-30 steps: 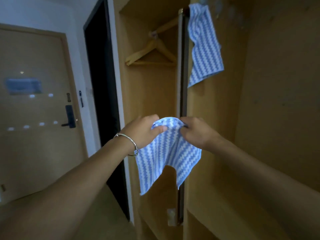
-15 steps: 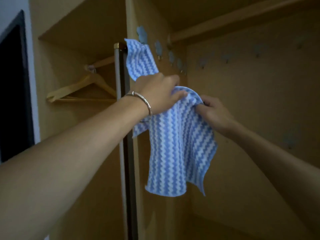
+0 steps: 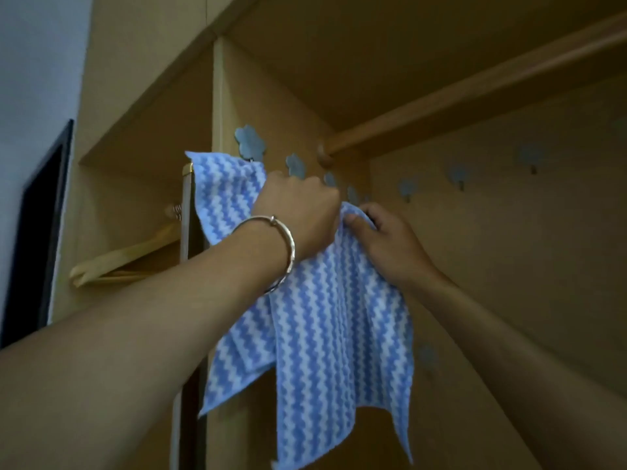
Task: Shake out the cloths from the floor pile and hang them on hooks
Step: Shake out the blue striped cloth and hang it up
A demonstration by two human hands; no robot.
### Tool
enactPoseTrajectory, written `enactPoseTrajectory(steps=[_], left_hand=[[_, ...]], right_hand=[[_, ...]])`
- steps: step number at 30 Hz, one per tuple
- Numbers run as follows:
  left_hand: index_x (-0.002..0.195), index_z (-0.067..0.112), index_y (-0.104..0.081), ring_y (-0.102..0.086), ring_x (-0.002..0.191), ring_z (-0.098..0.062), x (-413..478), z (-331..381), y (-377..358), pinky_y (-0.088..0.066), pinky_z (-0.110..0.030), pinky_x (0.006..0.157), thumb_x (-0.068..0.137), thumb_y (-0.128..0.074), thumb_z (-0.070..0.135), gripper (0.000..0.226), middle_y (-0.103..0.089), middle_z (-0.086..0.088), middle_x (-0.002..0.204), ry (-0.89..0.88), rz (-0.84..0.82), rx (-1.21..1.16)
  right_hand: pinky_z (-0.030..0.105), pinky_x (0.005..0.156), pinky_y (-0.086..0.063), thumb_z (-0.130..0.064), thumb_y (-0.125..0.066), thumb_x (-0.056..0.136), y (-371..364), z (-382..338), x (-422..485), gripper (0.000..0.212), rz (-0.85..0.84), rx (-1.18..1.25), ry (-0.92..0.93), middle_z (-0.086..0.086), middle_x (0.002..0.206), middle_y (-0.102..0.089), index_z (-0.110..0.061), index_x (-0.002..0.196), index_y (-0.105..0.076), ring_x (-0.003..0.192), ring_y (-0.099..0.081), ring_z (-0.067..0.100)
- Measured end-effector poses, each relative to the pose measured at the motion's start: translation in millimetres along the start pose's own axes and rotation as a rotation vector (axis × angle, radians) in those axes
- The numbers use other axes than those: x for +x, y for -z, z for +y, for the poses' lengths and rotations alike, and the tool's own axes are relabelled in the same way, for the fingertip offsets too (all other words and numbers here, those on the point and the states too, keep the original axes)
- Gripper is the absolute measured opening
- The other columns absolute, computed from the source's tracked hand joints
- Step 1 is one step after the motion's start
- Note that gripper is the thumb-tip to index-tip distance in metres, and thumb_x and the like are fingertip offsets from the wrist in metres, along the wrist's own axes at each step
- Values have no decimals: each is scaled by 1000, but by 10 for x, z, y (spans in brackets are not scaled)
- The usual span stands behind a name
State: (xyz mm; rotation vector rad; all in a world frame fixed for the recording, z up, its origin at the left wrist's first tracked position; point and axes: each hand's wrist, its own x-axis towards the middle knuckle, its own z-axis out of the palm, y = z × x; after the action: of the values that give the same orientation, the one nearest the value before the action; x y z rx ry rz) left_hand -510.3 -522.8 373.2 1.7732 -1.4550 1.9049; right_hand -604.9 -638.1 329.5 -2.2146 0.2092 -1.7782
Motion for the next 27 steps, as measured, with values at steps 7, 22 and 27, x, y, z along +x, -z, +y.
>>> enactPoseTrajectory(steps=[7, 22, 27], left_hand=[[114, 19, -54, -60, 101, -34, 347, -118, -192, -32, -34, 75, 95, -43, 33, 25, -63, -14, 109, 83, -18, 28], [118, 17, -43, -58, 96, -34, 672, -325, -285, -33, -38, 88, 88, -50, 22, 31, -59, -16, 104, 137, -99, 316], [111, 19, -54, -57, 96, -35, 571, -382, -239, -32, -38, 89, 89, -46, 20, 24, -59, -15, 105, 86, -135, 356]], right_hand=[[33, 73, -47, -30, -53, 97, 17, 373, 430, 13, -104, 106, 81, -10, 88, -60, -36, 85, -53, 82, -60, 8], [17, 89, -43, -11, -44, 98, -580, 465, 1111, 26, 18, 143, 346, -13, 104, -63, -30, 98, -61, 102, -56, 2], [32, 74, -47, -7, -42, 95, -727, 390, 1147, 27, 103, 202, 278, -3, 91, -64, -28, 90, -59, 79, -58, 13]])
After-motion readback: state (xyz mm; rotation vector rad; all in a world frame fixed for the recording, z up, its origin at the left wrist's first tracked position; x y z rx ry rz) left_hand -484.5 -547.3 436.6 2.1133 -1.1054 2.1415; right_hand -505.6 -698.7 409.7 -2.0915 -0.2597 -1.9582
